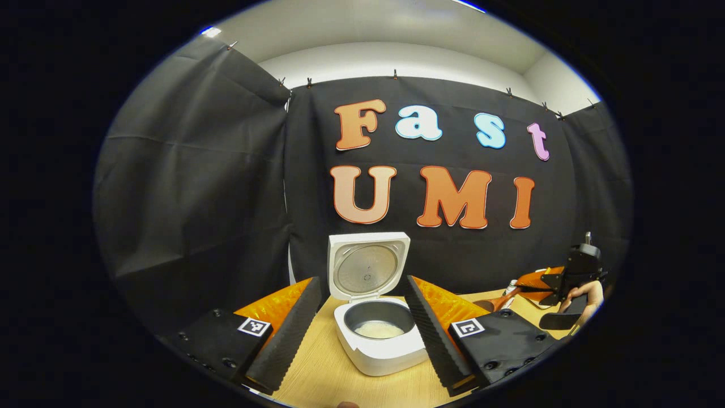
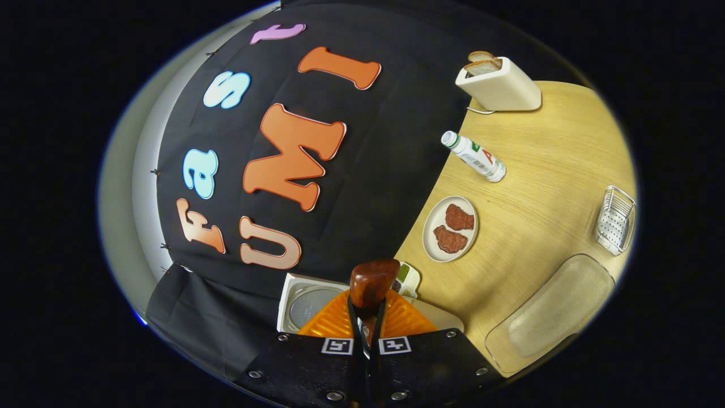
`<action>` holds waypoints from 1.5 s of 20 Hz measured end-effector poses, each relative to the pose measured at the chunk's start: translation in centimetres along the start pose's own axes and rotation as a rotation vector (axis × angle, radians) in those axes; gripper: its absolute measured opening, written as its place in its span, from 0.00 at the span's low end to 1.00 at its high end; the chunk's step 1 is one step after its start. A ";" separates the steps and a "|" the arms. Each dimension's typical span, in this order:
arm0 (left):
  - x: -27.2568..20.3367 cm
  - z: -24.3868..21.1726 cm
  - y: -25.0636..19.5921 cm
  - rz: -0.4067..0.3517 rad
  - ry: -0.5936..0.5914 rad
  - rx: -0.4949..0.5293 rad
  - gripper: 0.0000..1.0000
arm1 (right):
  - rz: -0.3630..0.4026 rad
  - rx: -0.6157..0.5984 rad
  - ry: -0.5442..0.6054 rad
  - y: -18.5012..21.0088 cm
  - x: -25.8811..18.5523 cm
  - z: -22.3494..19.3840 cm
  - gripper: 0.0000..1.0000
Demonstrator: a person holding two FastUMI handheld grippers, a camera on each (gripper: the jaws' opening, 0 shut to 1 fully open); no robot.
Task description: Close the left gripper, press the button to open the rice cooker; take a wooden spoon from the chopstick holder with the right hand, scoop a spoonful of rice and pour it into the rice cooker, then put the wooden spoon back into the chopstick holder.
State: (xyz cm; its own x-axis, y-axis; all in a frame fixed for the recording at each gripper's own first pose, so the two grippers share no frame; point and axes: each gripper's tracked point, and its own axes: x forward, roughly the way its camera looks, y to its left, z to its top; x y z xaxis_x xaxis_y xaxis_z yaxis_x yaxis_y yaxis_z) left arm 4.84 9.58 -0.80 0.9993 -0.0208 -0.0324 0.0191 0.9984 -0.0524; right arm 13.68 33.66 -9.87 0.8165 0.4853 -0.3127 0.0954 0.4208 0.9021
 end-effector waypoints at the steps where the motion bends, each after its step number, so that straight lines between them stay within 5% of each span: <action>1: -0.1 -0.1 -0.1 -0.005 0.003 -0.001 1.00 | 0.008 -0.008 0.006 0.8 0.7 -0.4 0.02; 11: -0.1 -0.5 -0.4 -0.038 0.022 0.016 1.00 | 0.045 -0.078 0.026 7.0 8.5 -3.7 0.02; 15: -0.1 -1.0 -0.4 -0.043 0.041 0.021 1.00 | 0.053 -0.195 0.023 9.1 11.0 -4.8 0.02; 30: -0.2 -1.5 0.6 -0.045 0.049 -0.003 1.00 | 0.090 -0.556 -0.054 12.2 11.9 -6.5 0.02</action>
State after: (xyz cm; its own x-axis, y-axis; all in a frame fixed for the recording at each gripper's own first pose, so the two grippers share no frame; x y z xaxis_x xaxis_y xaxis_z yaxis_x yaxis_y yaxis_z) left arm 4.56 10.09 -2.28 0.9945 -0.0687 -0.0790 0.0642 0.9962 -0.0581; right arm 20.87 49.56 -4.49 0.8370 0.5039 -0.2133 -0.2781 0.7274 0.6273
